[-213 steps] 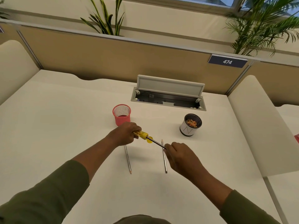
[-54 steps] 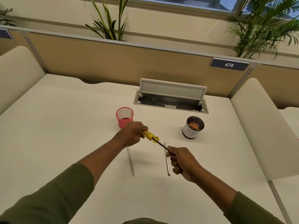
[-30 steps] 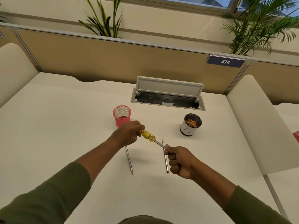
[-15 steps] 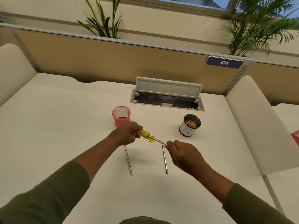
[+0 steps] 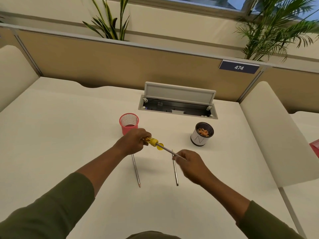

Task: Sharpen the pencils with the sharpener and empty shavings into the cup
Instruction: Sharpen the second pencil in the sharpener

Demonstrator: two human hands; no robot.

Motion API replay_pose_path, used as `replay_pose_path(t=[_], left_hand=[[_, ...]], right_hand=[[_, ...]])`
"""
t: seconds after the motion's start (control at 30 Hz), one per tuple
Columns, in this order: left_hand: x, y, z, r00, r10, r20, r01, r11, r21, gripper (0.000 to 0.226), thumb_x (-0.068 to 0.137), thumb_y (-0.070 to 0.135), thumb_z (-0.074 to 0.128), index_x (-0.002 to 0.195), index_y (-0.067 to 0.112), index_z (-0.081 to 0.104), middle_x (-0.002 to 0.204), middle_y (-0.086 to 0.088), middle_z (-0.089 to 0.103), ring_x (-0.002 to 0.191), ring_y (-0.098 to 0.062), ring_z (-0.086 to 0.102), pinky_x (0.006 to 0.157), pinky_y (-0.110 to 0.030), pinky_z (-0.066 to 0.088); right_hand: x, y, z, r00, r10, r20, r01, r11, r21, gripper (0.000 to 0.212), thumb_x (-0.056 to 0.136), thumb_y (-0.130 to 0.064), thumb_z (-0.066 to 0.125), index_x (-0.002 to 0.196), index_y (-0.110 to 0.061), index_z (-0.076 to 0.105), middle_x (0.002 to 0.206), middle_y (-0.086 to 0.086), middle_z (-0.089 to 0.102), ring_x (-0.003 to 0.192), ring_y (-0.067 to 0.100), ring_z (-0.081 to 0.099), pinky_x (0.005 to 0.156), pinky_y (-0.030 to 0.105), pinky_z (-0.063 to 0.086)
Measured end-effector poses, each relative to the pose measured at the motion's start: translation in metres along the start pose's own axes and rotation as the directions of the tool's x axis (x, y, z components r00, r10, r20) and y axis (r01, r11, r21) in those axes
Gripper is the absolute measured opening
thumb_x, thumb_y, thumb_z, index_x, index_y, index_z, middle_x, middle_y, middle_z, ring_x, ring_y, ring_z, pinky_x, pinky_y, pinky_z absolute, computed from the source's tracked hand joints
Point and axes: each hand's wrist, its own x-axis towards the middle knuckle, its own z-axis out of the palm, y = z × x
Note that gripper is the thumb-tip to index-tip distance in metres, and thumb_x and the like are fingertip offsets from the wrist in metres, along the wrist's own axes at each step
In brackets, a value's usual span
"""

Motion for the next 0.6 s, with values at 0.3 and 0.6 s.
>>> replay_pose_path(t=[0.3,0.6], left_hand=[[-0.001,0.006,-0.005,0.992,-0.041,0.122,0.045,0.998,-0.033,0.034,0.08,-0.008,0.057,0.107,0.01,0.067,0.093,-0.004,0.065,0.083,-0.018,0.065,0.078,-0.037,0.058],[0.0,0.011,0.0,0.995,0.089,-0.037,-0.087,0.995,0.041,0.031,0.072,-0.014,0.062,0.094,0.007,0.069,0.083,-0.006,0.065,0.07,-0.016,0.059,0.061,-0.037,0.056]], right_hand=[[0.008,0.033,-0.019,0.66,-0.733,0.164,0.477,0.241,-0.845,0.029,0.099,-0.028,0.043,0.088,-0.009,0.062,0.055,0.003,0.045,0.04,0.024,0.037,0.042,0.029,0.02],[-0.003,-0.005,0.005,0.927,0.353,0.127,-0.35,0.691,0.633,0.033,0.099,-0.026,0.05,0.073,-0.008,0.055,0.05,-0.005,0.021,0.038,0.009,0.016,0.039,0.02,0.017]])
